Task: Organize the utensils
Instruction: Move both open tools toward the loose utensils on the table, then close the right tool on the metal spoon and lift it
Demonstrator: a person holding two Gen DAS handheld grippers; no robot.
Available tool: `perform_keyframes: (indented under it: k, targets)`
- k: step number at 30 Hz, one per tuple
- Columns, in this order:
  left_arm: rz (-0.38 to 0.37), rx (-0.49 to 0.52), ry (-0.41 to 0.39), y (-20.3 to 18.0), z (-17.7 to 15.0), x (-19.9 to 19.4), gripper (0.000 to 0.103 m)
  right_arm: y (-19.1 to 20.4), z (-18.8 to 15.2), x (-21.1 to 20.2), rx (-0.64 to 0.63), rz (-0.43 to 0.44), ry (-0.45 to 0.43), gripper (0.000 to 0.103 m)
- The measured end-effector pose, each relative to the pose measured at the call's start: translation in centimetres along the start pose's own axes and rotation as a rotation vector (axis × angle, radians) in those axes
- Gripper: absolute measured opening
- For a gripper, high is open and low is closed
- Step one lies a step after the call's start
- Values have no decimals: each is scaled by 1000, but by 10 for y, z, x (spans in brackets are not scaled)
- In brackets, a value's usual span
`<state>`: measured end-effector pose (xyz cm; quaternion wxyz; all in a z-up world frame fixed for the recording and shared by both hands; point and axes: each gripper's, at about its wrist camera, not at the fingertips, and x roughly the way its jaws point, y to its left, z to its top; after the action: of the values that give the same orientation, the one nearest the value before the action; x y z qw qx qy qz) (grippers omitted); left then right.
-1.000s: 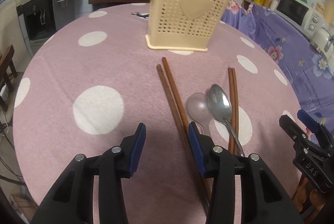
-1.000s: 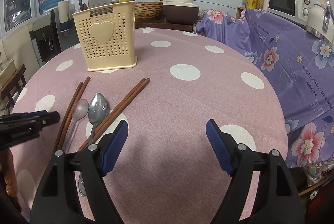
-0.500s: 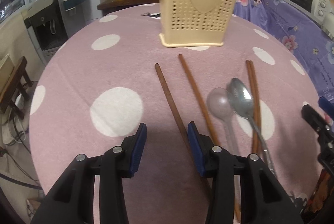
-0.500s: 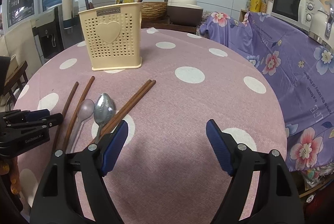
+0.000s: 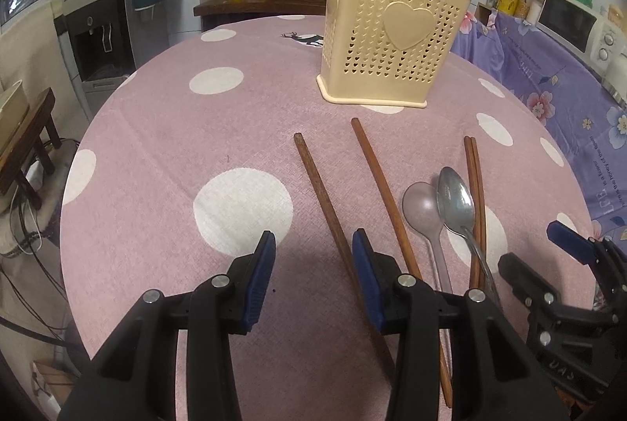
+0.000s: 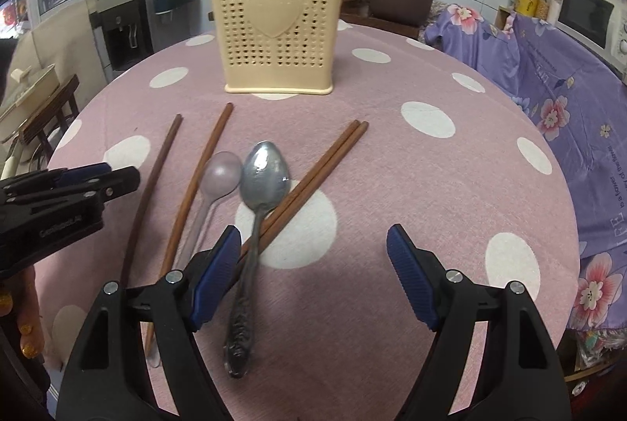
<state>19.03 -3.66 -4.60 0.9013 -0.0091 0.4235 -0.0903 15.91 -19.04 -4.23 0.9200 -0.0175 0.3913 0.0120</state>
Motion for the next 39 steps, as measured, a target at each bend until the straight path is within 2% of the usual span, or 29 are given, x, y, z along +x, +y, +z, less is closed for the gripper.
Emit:
perform_keyframes:
  k: [5,8,12,18,24,31,34,36,39]
  targets:
    - [-5,-1,-4,1,1,0,41,-2,8,2,6,17,-8,72]
    - [-9,-6,-5,2,1,0,41,6,22,11,-52,60,-5,67]
    - [-13,-11,-10,6,1,-3,41,21,30,26,-149,52,36,59]
    - [-23,-27,0,13,1,-1,41,33,27,45,-219,47,87,59]
    - [-34,-32,1,15,0,-1,42,28,36,56,-217,109,93,59]
    - [-36,-40,0,17,1,-1,41,31,47,64,-191,92,123,59]
    - [-38,-43,3,18,1,0,41,34,51,67,-175,69,130,52]
    - [-39,-41,5,17,1,0,41,34,53,69,-147,91,144,42]
    - [-39,-41,6,17,1,0,41,31,54,70,-104,102,158,42]
